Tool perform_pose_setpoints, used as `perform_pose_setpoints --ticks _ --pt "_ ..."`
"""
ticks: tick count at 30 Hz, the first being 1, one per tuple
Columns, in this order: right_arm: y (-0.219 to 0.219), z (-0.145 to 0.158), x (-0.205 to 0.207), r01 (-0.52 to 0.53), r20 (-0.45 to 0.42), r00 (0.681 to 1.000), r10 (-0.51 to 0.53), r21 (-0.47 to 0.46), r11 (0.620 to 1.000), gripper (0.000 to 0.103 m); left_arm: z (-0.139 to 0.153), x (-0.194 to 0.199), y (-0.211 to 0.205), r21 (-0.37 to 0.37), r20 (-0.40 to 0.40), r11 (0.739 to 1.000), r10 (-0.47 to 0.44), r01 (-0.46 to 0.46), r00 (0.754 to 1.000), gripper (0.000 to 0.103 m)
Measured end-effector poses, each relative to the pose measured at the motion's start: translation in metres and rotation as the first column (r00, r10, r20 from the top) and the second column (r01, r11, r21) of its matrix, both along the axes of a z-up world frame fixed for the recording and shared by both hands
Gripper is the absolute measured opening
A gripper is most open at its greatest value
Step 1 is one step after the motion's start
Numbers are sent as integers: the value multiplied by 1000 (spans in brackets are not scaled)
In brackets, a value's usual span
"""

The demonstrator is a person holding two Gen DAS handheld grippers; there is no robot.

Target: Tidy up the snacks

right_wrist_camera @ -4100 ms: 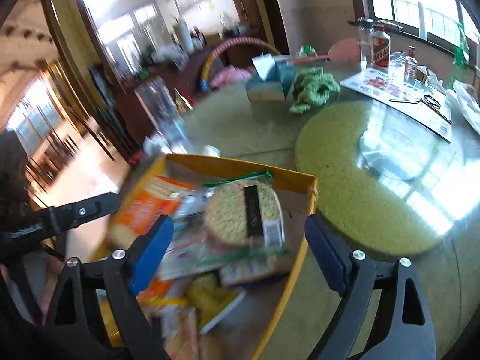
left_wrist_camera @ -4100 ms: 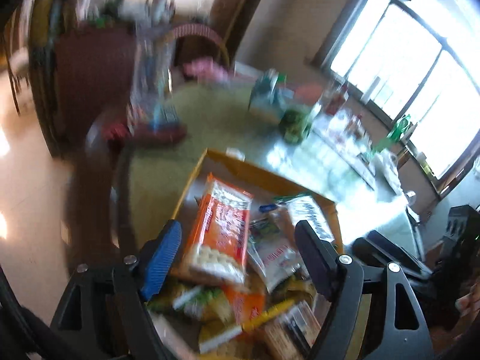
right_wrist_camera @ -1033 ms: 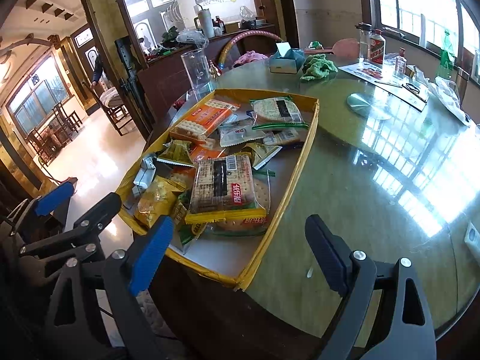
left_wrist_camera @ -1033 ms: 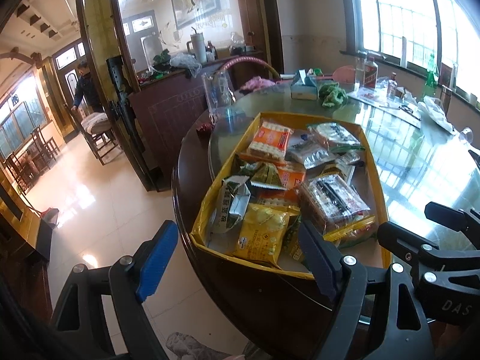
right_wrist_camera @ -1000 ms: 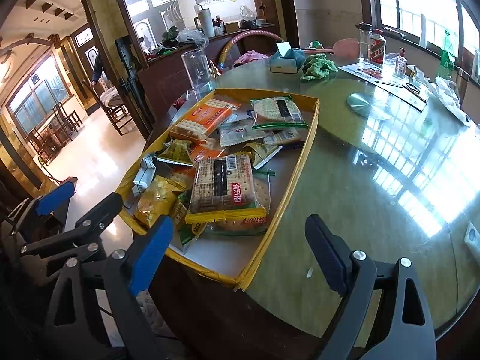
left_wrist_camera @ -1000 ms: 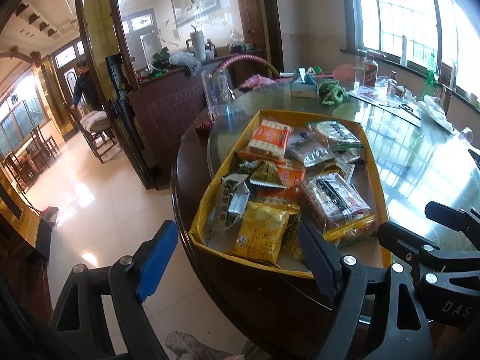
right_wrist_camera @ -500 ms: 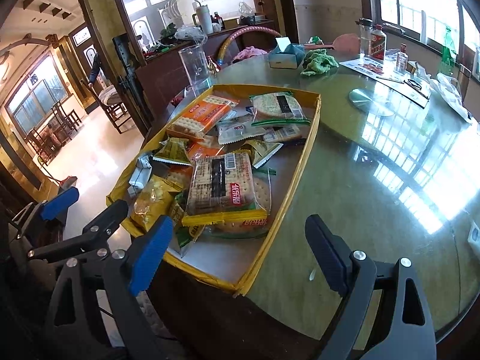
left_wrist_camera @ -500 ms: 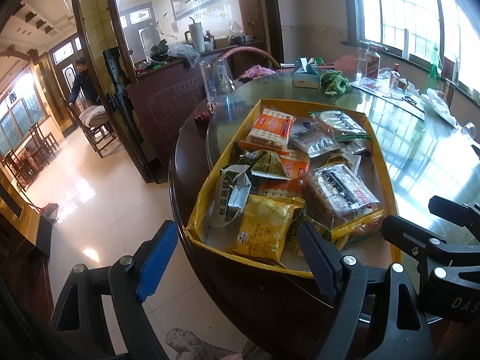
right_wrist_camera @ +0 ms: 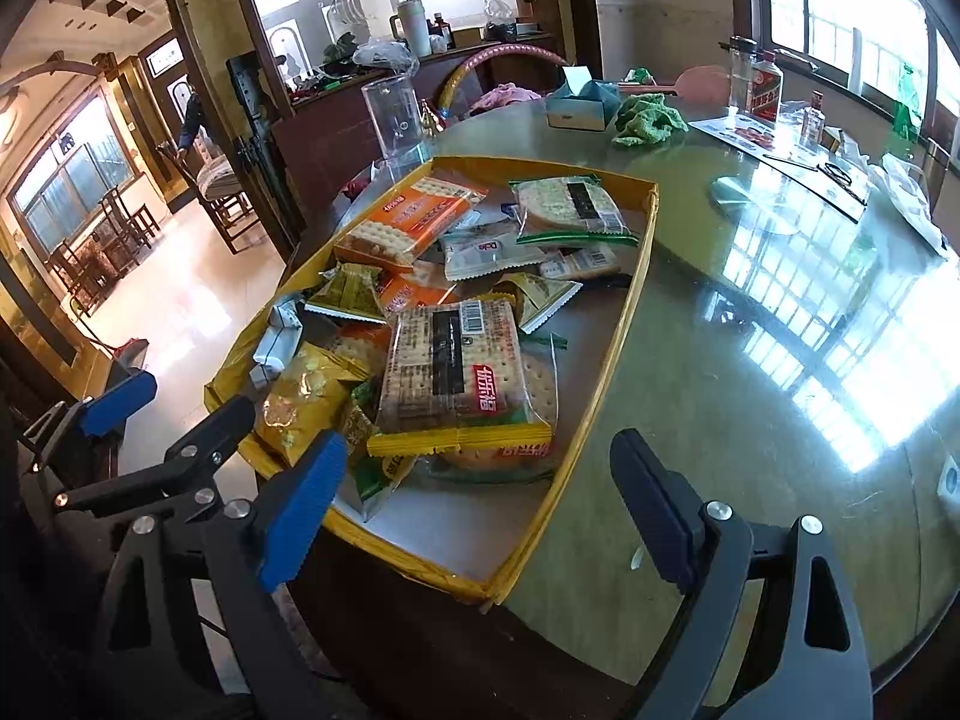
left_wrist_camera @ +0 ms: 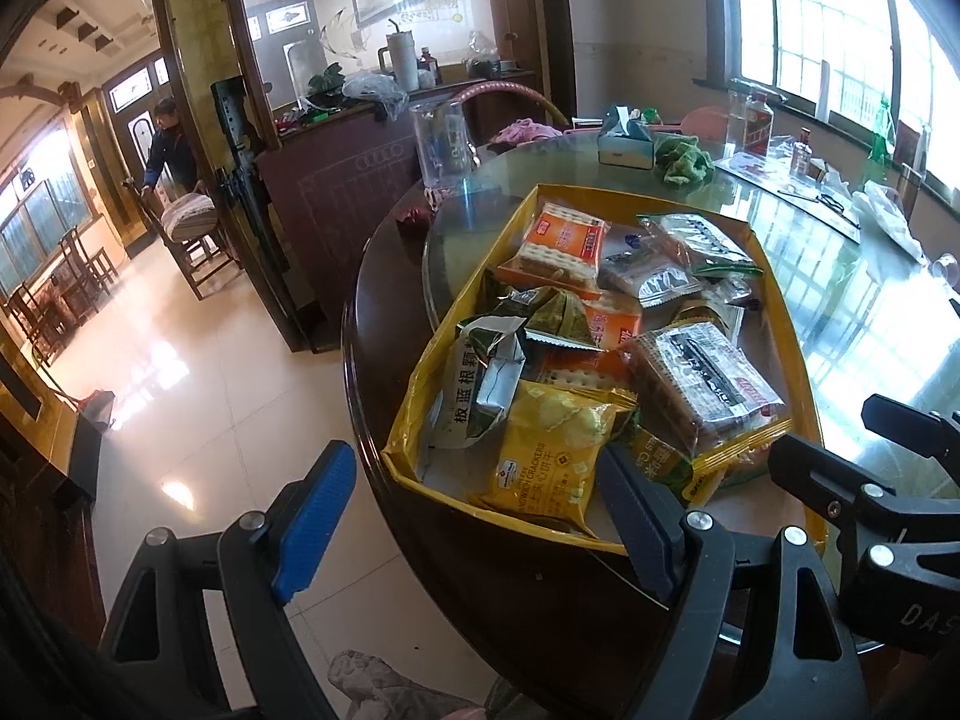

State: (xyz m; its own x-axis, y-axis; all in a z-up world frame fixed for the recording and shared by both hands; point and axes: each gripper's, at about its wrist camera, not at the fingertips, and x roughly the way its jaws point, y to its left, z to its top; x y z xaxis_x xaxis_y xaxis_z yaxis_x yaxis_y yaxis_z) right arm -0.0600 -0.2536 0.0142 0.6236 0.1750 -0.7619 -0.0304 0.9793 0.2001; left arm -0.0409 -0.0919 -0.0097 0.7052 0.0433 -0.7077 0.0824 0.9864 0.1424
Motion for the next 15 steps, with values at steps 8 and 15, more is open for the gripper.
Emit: perform_pose_setpoints --ticks 8,15 --pt "2 0 3 4 -7 1000 -4 -1 1000 90 -1 4 0 2 -5 1000 -4 4 1000 82" --pt "1 0 5 9 -4 1000 -9 -1 1000 90 1 3 0 -10 6 1000 -15 15 1000 82"
